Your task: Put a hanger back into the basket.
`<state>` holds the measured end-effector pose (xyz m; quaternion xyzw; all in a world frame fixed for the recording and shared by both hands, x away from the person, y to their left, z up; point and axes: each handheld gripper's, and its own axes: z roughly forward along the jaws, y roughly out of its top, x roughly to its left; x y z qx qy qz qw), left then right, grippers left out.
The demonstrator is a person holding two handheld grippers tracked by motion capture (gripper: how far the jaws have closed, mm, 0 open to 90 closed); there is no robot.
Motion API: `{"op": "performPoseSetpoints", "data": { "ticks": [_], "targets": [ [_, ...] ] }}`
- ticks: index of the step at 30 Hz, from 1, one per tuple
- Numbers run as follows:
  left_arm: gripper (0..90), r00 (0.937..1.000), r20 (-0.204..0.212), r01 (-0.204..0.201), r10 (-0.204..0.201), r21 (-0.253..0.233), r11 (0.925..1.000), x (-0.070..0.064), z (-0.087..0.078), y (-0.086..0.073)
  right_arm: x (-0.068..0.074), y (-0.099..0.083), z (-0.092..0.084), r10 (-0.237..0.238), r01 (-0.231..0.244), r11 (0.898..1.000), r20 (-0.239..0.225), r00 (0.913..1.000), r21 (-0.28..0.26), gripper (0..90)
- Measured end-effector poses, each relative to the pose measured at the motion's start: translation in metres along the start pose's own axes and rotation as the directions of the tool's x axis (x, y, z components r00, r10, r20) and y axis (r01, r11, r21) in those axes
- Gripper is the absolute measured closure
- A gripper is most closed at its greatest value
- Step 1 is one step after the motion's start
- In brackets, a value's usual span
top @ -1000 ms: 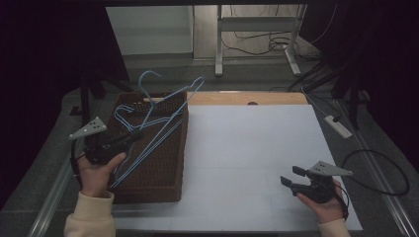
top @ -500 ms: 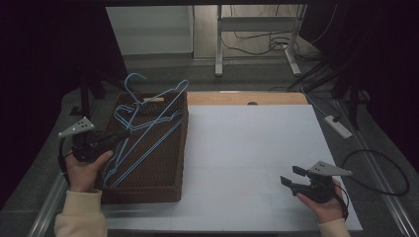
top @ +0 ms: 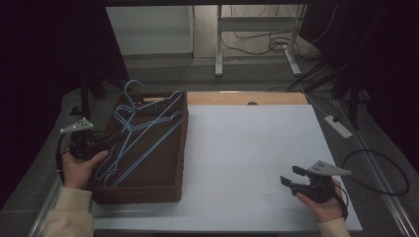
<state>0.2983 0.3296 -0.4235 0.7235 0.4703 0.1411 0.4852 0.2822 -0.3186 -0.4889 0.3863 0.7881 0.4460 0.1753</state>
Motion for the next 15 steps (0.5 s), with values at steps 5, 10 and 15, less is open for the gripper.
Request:
{"op": "performPoseSetpoints", "data": {
  "ticks": [5, 10, 15],
  "targets": [
    [87.2, 0.9999, 0.010, -0.005, 0.005, 0.052, 0.9986, 0.003, 0.009, -0.002, 0.000, 0.000, 0.000, -0.001, 0.001, 1.000, 0.001, 1.0000, 0.001, 35.0],
    [87.2, 0.9995, 0.030, -0.014, 0.011, 0.083, 0.9965, 0.003, 0.014, -0.002, 0.000, 0.000, 0.000, -0.001, 0.001, 1.000, -0.001, 1.0000, 0.003, 35.1],
    [87.1, 0.9997, 0.025, -0.004, 0.001, 0.149, 0.9888, 0.008, 0.026, -0.005, 0.000, 0.000, 0.000, -0.003, 0.003, 1.000, -0.001, 1.0000, 0.003, 35.1]
  ]
}}
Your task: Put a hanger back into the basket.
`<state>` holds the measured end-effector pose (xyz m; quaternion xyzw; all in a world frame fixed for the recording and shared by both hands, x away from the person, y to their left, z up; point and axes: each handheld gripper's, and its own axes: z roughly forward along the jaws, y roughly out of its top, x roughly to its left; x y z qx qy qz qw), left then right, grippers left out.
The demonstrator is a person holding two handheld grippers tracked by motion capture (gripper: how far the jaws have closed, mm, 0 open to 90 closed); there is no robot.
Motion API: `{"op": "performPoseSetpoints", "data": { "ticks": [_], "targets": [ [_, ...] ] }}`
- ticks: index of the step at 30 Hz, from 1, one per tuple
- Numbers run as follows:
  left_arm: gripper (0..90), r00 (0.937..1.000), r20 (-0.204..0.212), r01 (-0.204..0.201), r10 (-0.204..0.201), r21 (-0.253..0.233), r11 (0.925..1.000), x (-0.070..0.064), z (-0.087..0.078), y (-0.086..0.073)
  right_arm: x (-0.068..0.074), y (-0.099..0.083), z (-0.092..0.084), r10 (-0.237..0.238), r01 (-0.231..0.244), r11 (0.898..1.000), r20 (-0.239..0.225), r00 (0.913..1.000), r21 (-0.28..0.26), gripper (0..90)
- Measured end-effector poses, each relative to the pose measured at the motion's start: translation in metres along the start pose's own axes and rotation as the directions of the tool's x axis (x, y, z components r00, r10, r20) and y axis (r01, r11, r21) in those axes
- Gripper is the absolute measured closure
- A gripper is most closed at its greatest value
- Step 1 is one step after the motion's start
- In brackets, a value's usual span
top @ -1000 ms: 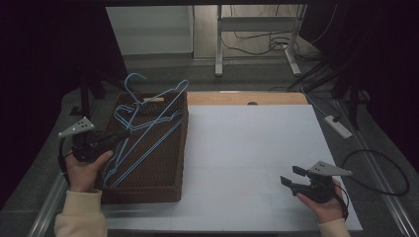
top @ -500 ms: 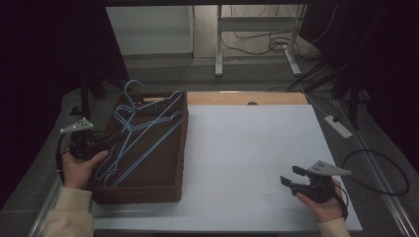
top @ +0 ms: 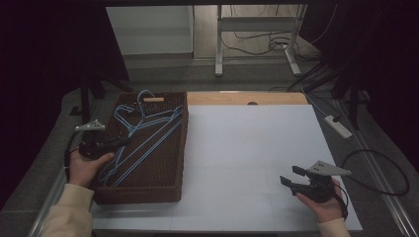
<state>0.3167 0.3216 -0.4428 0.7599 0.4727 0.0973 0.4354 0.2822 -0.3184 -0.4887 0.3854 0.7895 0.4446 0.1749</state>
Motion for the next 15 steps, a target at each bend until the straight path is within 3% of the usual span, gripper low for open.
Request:
{"op": "performPoseSetpoints", "data": {
  "ticks": [4, 8, 9, 10, 15],
  "targets": [
    [87.1, 1.0000, 0.003, 0.002, -0.002, 0.034, 0.9994, 0.001, 0.006, 0.000, 0.000, 0.000, 0.000, 0.000, 0.000, 1.000, -0.002, 1.0000, 0.002, 35.0],
    [86.9, 0.9987, -0.042, 0.029, -0.027, 0.044, 0.9986, 0.003, 0.006, 0.001, 0.000, 0.000, 0.001, 0.001, -0.001, 1.000, -0.003, 1.0000, 0.003, 35.1],
    [86.9, 0.9933, -0.112, 0.040, -0.030, 0.088, 0.9953, 0.004, 0.008, 0.001, 0.000, 0.000, 0.001, 0.001, -0.001, 1.000, -0.004, 1.0000, 0.003, 35.0],
    [86.9, 0.9894, -0.142, 0.046, -0.029, 0.114, 0.9924, 0.004, 0.011, 0.001, 0.000, 0.000, 0.001, 0.000, 0.000, 1.000, -0.004, 1.0000, 0.004, 35.0],
    [86.9, 0.9732, -0.230, 0.035, 0.011, 0.192, 0.9808, 0.001, 0.019, 0.003, 0.001, 0.001, 0.002, -0.002, 0.002, 1.000, -0.008, 1.0000, 0.009, 35.0]
  ]
}}
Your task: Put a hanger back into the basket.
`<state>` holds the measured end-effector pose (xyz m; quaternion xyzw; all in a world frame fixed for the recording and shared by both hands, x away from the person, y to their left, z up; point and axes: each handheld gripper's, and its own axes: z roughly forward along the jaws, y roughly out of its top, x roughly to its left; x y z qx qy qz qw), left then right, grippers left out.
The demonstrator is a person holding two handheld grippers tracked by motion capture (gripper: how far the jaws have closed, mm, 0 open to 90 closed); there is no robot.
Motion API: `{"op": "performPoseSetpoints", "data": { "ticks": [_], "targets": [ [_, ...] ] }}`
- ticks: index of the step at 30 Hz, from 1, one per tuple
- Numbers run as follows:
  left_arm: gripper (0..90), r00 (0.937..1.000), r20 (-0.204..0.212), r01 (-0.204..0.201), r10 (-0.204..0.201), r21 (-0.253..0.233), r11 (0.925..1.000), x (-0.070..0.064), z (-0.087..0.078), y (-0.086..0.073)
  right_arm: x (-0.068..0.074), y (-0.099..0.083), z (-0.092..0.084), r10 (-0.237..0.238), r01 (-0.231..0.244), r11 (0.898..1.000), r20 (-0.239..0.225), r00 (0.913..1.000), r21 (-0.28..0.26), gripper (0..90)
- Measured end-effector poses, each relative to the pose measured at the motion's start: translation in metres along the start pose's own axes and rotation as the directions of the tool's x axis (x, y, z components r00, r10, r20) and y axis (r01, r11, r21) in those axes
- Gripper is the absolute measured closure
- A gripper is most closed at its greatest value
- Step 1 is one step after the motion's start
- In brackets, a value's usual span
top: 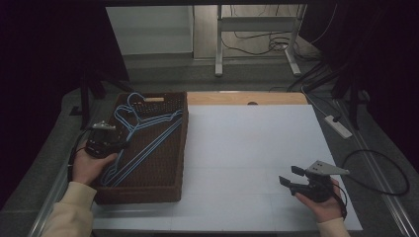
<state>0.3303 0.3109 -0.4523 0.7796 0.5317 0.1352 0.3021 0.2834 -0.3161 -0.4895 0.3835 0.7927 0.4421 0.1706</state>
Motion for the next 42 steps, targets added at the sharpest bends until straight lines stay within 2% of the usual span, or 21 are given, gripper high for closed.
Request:
{"op": "performPoseSetpoints", "data": {
  "ticks": [1, 4, 7, 10, 12, 14, 15, 16, 17, 18, 21, 23, 26, 28, 34, 36, 37, 39, 42],
  "targets": [
    [86.9, 1.0000, 0.000, 0.000, 0.000, 0.000, 1.0000, 0.000, 0.000, 0.000, 0.000, 0.000, 0.000, 0.000, 0.000, 1.000, 0.000, 1.0000, 0.000, 35.0],
    [86.7, 0.9984, -0.056, 0.014, -0.011, 0.051, 0.9986, 0.000, 0.006, 0.003, 0.001, 0.000, 0.001, -0.003, 0.003, 1.000, -0.002, 1.0000, 0.003, 35.0],
    [85.4, 0.9950, -0.100, 0.006, 0.002, 0.077, 0.9970, 0.000, 0.011, 0.004, 0.001, 0.000, 0.001, -0.004, 0.004, 1.000, -0.003, 1.0000, 0.004, 35.0],
    [75.2, 0.9889, -0.146, -0.016, 0.023, 0.049, 0.9987, -0.002, 0.010, 0.006, 0.001, 0.000, 0.001, 0.010, -0.010, 1.000, -0.018, 0.9998, -0.004, 34.9],
    [66.7, 0.9868, -0.153, -0.051, 0.052, 0.008, 0.9986, -0.005, 0.006, 0.006, 0.002, 0.001, 0.000, 0.011, -0.012, 1.000, -0.022, 0.9997, -0.008, 34.9],
    [58.5, 0.9908, -0.122, -0.063, 0.058, -0.036, 0.9974, -0.008, 0.000, 0.006, 0.002, 0.001, 0.001, 0.009, -0.009, 1.000, -0.023, 0.9997, -0.009, 34.9],
    [54.8, 0.9940, -0.094, -0.061, 0.054, -0.064, 0.9961, -0.011, -0.003, 0.006, 0.002, 0.001, 0.001, 0.008, -0.008, 1.000, -0.024, 0.9997, -0.007, 34.9],
    [51.9, 0.9977, -0.047, -0.054, 0.050, -0.100, 0.9935, -0.014, -0.008, 0.005, 0.002, 0.001, 0.001, 0.009, -0.009, 1.000, -0.024, 0.9997, -0.005, 34.9],
    [49.1, 0.9983, -0.033, -0.053, 0.049, -0.112, 0.9923, -0.015, -0.011, 0.005, 0.002, 0.001, 0.001, 0.010, -0.010, 1.000, -0.025, 0.9996, -0.005, 34.9],
    [48.0, 0.9989, 0.000, -0.047, 0.048, -0.142, 0.9887, -0.019, -0.016, 0.004, 0.001, 0.001, 0.001, 0.010, -0.010, 1.000, -0.025, 0.9996, -0.005, 34.8],
    [43.7, 0.9965, 0.052, -0.054, 0.065, -0.193, 0.9797, -0.029, -0.027, 0.002, 0.001, 0.001, 0.001, 0.008, -0.008, 1.000, -0.025, 0.9997, -0.006, 34.7],
    [42.3, 0.9927, 0.078, -0.073, 0.092, -0.219, 0.9730, -0.039, -0.035, 0.000, 0.001, 0.001, 0.002, 0.012, -0.012, 1.000, -0.027, 0.9996, -0.003, 34.5],
    [41.4, 0.9873, 0.116, -0.077, 0.109, -0.253, 0.9644, -0.051, -0.042, -0.005, 0.001, 0.001, 0.002, 0.013, -0.014, 1.000, -0.038, 0.9992, -0.002, 34.3],
    [40.4, 0.9843, 0.134, -0.075, 0.116, -0.279, 0.9573, -0.060, -0.046, -0.010, 0.002, 0.001, 0.003, 0.012, -0.012, 1.000, -0.041, 0.9991, 0.001, 34.2],
    [37.8, 0.9743, 0.184, -0.064, 0.130, -0.327, 0.9427, -0.082, -0.047, -0.026, 0.002, 0.003, 0.007, 0.010, -0.009, 1.000, -0.046, 0.9989, 0.009, 34.0],
    [37.4, 0.9733, 0.181, -0.072, 0.142, -0.345, 0.9359, -0.091, -0.045, -0.033, 0.001, 0.003, 0.007, 0.007, -0.007, 1.000, -0.047, 0.9989, 0.011, 34.0],
    [37.2, 0.9733, 0.181, -0.072, 0.142, -0.345, 0.9359, -0.091, -0.045, -0.033, 0.001, 0.003, 0.007, 0.007, -0.007, 1.000, -0.047, 0.9989, 0.011, 34.0],
    [36.7, 0.9716, 0.175, -0.088, 0.159, -0.356, 0.9302, -0.099, -0.042, -0.040, 0.000, 0.003, 0.007, 0.005, -0.005, 1.000, -0.047, 0.9989, 0.009, 34.0],
    [34.9, 0.9704, 0.167, -0.108, 0.174, -0.347, 0.9316, -0.108, -0.039, -0.047, 0.000, 0.004, 0.006, -0.001, 0.001, 1.000, -0.045, 0.9990, 0.008, 34.0]
  ]
}}
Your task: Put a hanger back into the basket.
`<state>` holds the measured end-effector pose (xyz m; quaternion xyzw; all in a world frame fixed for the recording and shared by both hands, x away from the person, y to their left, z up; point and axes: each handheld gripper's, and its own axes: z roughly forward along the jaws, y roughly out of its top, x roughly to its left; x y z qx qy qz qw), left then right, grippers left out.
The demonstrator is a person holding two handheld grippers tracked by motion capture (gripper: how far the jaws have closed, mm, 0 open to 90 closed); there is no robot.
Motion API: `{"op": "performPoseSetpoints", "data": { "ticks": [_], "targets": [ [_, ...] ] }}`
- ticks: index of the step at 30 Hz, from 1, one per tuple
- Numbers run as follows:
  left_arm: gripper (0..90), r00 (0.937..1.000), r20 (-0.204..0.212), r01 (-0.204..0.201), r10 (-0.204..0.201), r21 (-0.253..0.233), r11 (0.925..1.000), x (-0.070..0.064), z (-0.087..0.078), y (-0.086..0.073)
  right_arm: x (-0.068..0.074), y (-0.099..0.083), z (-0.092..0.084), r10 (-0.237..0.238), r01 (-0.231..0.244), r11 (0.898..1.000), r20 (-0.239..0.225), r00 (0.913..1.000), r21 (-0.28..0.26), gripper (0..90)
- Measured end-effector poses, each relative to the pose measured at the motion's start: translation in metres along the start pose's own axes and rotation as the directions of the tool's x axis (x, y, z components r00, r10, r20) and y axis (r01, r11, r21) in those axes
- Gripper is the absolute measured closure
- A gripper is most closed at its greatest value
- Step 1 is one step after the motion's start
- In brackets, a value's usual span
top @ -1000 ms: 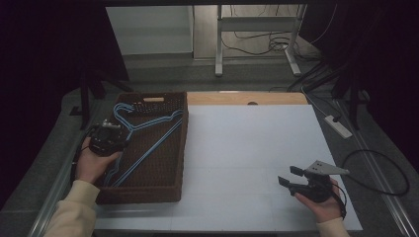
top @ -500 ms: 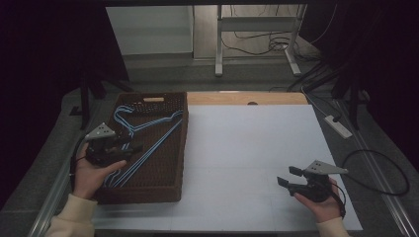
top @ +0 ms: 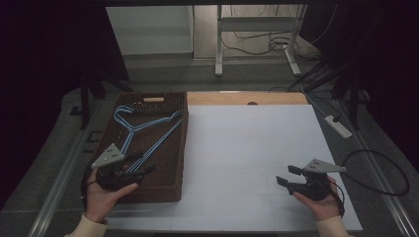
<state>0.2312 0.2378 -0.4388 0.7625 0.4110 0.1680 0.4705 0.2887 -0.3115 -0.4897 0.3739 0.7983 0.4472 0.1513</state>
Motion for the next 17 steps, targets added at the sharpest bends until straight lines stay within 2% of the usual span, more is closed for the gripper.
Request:
{"op": "performPoseSetpoints", "data": {
  "ticks": [6, 17],
  "targets": [
    [33.8, 0.9998, 0.008, -0.019, 0.019, -0.002, 0.9998, -0.014, 0.005, -0.011, 0.000, 0.001, -0.001, -0.010, 0.010, 1.000, -0.006, 0.9999, 0.002, 34.0],
    [33.2, 0.9997, 0.011, -0.024, 0.024, -0.003, 0.9997, -0.014, 0.009, -0.015, 0.000, 0.002, -0.001, -0.019, 0.019, 1.000, -0.010, 0.9998, 0.001, 34.0]
  ]
}}
